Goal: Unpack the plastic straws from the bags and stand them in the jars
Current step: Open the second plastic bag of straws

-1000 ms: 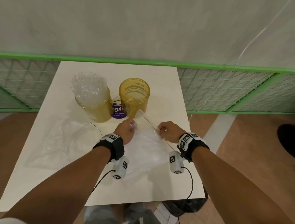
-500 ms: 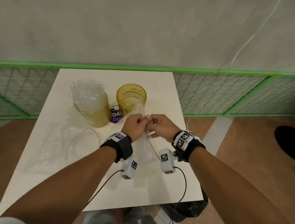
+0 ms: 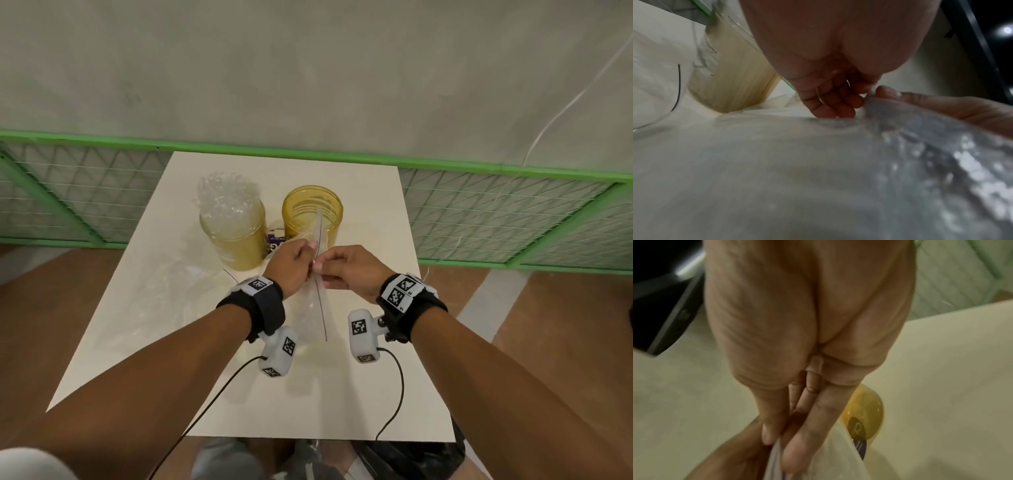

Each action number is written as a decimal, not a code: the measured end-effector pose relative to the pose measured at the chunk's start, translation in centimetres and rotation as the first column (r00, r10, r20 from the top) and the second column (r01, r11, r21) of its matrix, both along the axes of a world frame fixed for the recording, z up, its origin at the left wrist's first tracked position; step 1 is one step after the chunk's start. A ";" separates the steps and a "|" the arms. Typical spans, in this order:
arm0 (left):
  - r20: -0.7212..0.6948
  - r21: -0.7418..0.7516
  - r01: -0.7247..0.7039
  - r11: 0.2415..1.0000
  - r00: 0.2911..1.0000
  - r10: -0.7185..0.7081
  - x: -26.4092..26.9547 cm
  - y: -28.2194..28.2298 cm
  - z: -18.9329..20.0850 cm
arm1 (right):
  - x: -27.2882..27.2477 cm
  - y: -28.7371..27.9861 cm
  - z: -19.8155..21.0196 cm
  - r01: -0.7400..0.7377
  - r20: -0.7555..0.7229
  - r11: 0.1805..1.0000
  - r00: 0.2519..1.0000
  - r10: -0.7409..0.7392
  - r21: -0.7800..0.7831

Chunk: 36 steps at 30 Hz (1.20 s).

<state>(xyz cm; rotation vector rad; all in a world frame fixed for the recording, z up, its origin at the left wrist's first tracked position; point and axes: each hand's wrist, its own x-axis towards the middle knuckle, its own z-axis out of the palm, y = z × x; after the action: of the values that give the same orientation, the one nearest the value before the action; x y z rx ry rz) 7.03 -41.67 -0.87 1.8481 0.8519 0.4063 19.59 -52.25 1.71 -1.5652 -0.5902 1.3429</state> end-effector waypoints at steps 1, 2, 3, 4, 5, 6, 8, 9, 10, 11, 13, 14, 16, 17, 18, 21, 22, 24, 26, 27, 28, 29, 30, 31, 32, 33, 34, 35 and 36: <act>0.010 0.004 -0.006 1.000 1.000 0.006 -0.1 -0.1 0.3 | -0.1 -0.1 0.1 0.011 -0.040 1.000 0.999 -0.010 0.007; 0.018 0.004 -0.009 1.000 1.000 0.009 -0.1 -0.2 0.4 | -0.1 -0.1 0.1 0.018 -0.074 1.000 0.997 -0.016 0.015; 0.024 0.001 -0.009 1.000 1.000 0.009 -0.2 -0.2 0.6 | -0.1 -0.1 0.2 0.019 -0.096 1.000 0.995 -0.017 0.020; 0.028 -0.006 -0.008 1.000 1.000 0.008 -0.3 -0.3 0.7 | -0.1 -0.1 0.3 0.015 -0.106 1.000 0.994 -0.013 0.026; 0.029 -0.019 -0.007 1.000 1.000 0.007 -0.3 -0.2 0.7 | -0.1 0.0 0.4 0.016 -0.105 0.999 0.994 -0.013 0.029; 0.034 -0.042 -0.004 0.999 0.999 0.006 -0.4 -0.2 0.7 | -0.1 0.1 0.5 0.024 -0.102 0.999 0.995 -0.021 0.033; 0.047 -0.098 0.014 0.995 0.999 -0.010 -0.6 -0.1 0.7 | -0.1 0.1 0.4 0.054 -0.106 0.998 0.993 -0.049 0.046; 0.053 -0.109 0.026 0.994 0.998 -0.021 -0.7 0.0 0.6 | -0.1 0.1 0.3 0.064 -0.111 0.997 0.992 -0.058 0.050; 0.056 -0.111 0.036 0.993 0.998 -0.030 -0.8 0.1 0.6 | -0.2 0.0 0.1 0.069 -0.122 0.996 0.991 -0.063 0.051; 0.061 -0.109 0.040 0.993 0.998 -0.033 -0.9 0.2 0.6 | -0.2 -0.1 -0.1 0.074 -0.134 0.996 0.989 -0.066 0.049; 0.059 -0.092 0.029 0.995 0.998 -0.024 -1.1 0.4 0.5 | -0.4 -0.2 -0.4 0.084 -0.153 0.995 0.985 -0.076 0.050; 0.054 -0.079 0.023 0.997 0.998 -0.019 -1.1 0.4 0.4 | -0.5 -0.2 -0.5 0.092 -0.153 0.995 0.985 -0.084 0.047; 0.034 -0.060 0.023 0.998 0.999 -0.021 -1.3 0.3 0.1 | -0.7 -0.1 -0.6 0.092 -0.126 0.995 0.988 -0.086 0.038; 0.026 -0.056 0.025 0.998 0.999 -0.024 -1.3 0.2 -0.2 | -0.8 0.0 -0.6 0.088 -0.104 0.995 0.991 -0.083 0.037; 0.019 -0.060 0.024 0.998 1.000 -0.023 -1.3 0.2 -0.3 | -0.9 0.1 -0.6 0.086 -0.082 0.996 0.993 -0.083 0.037; 0.013 -0.185 0.004 0.983 1.000 -0.002 -1.4 0.1 -0.2 | -1.0 0.3 -0.4 0.112 -0.029 0.992 0.993 -0.111 0.050; 0.012 -0.240 0.012 0.971 1.000 -0.009 -1.5 0.2 -0.1 | -1.0 0.3 -0.5 0.124 -0.015 0.991 0.992 -0.123 0.057; 0.009 -0.315 0.040 0.948 0.999 -0.039 -1.7 0.4 0.2 | -0.9 0.3 -0.6 0.153 -0.009 0.986 0.988 -0.153 0.069; -0.013 -0.345 0.045 0.938 0.999 -0.053 -1.9 0.6 0.3 | -1.0 0.2 -0.8 0.178 -0.013 0.981 0.984 -0.178 0.071; -0.025 -0.341 0.041 0.939 0.998 -0.053 -2.0 0.7 0.3 | -1.0 0.2 -0.9 0.183 -0.016 0.981 0.983 -0.183 0.067; -0.035 -0.331 0.032 0.943 0.998 -0.046 -2.1 0.8 0.3 | -1.0 0.1 -1.0 0.185 -0.022 0.981 0.983 -0.184 0.062; -0.042 -0.319 0.020 0.948 0.998 -0.035 -2.1 0.8 0.3 | -1.0 0.0 -1.0 0.185 -0.026 0.981 0.983 -0.184 0.054; -0.047 -0.308 0.005 0.951 0.999 -0.020 -2.0 0.8 0.5 | -0.9 0.0 -1.1 0.189 -0.030 0.981 0.982 -0.188 0.041; -0.053 -0.296 -0.007 0.955 0.999 -0.009 -1.9 0.7 0.6 | -0.8 -0.1 -1.2 0.196 -0.032 0.980 0.980 -0.195 0.025; -0.059 -0.287 -0.013 0.958 0.998 -0.004 -1.8 0.6 0.8 | -0.7 -0.1 -1.3 0.203 -0.026 0.979 0.979 -0.203 0.007; -0.069 -0.279 -0.013 0.960 0.998 -0.007 -1.6 0.4 0.9 | -0.6 -0.2 -1.5 0.205 -0.006 0.979 0.979 -0.205 -0.010; -0.079 -0.274 -0.003 0.962 0.997 -0.020 -1.4 0.2 1.0 | -0.6 -0.1 -1.6 0.198 0.024 0.980 0.980 -0.198 -0.025; -0.089 -0.269 0.013 0.963 0.995 -0.038 -1.3 0.1 1.1 | -0.7 -0.1 -1.5 0.186 0.059 0.982 0.981 -0.183 -0.043; -0.102 -0.262 0.032 0.965 0.993 -0.061 -1.3 -0.1 1.1 | -0.7 0.0 -1.5 0.168 0.094 0.984 0.982 -0.162 -0.061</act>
<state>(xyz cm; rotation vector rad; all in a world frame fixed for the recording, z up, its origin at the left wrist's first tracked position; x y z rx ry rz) 5.73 -41.77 0.22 1.6540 0.8892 0.1547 18.86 -52.29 0.24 -1.6977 -0.4609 1.1849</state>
